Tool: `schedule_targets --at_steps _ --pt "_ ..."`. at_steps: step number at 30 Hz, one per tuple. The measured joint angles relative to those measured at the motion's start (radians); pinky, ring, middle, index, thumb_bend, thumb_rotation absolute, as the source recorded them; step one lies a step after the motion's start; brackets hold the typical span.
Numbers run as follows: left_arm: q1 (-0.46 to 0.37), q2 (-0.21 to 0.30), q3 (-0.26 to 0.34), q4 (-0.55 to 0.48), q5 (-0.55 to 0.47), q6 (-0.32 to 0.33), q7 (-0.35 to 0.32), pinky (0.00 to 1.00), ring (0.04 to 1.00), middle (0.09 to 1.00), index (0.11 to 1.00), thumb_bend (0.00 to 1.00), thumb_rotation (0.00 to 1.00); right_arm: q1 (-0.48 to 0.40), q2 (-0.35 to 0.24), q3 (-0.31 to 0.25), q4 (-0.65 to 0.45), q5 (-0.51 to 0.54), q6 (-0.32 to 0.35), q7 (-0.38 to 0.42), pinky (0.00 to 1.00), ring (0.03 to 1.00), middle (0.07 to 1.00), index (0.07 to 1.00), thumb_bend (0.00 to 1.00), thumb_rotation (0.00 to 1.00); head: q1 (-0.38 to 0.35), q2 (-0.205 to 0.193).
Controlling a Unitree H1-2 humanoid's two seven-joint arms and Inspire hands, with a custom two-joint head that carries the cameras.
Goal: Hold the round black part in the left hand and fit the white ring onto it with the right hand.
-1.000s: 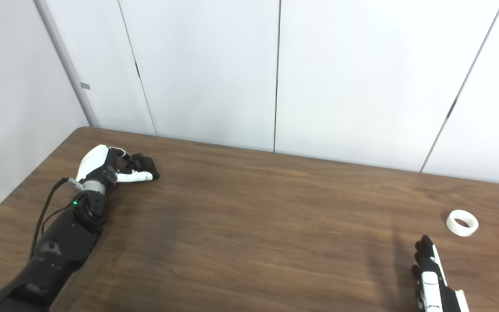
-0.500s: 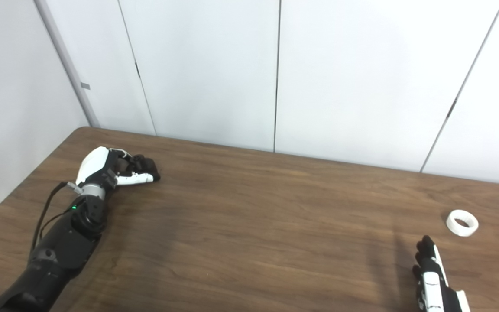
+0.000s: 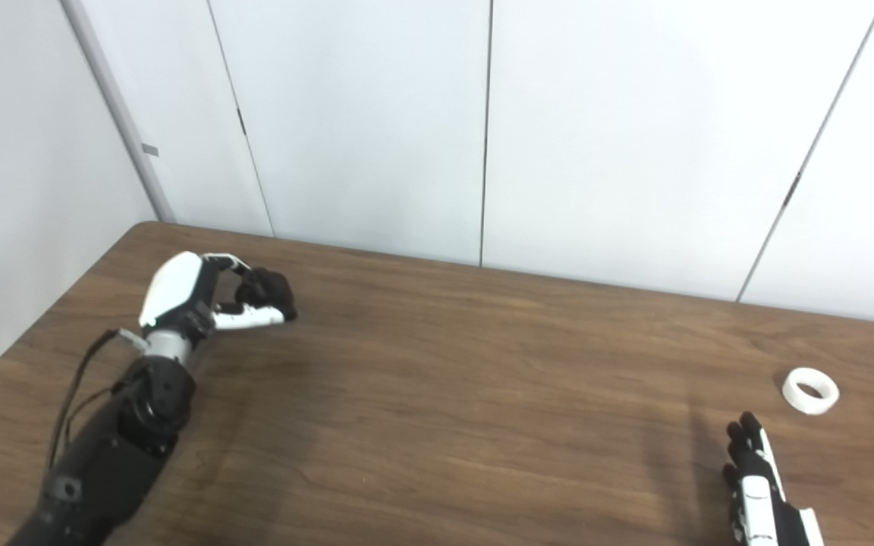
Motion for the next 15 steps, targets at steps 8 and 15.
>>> schedule_targets --at_steps 8,15 --pt "0.073 -0.056 -0.069 -0.164 0.116 0.027 -0.028 1.00 0.894 0.789 0.485 0.52 0.05 -0.001 0.002 0.004 -0.008 -0.013 0.001 -0.007 1.00 0.995 0.978 0.999 0.32 1.00 -0.015 0.003" --pt "0.132 -0.108 -0.154 -0.273 0.232 0.030 -0.066 1.00 0.897 0.793 0.484 0.52 0.05 -0.002 0.002 0.003 -0.009 -0.013 0.007 -0.008 1.00 0.998 0.982 1.000 0.33 1.00 -0.034 0.008"
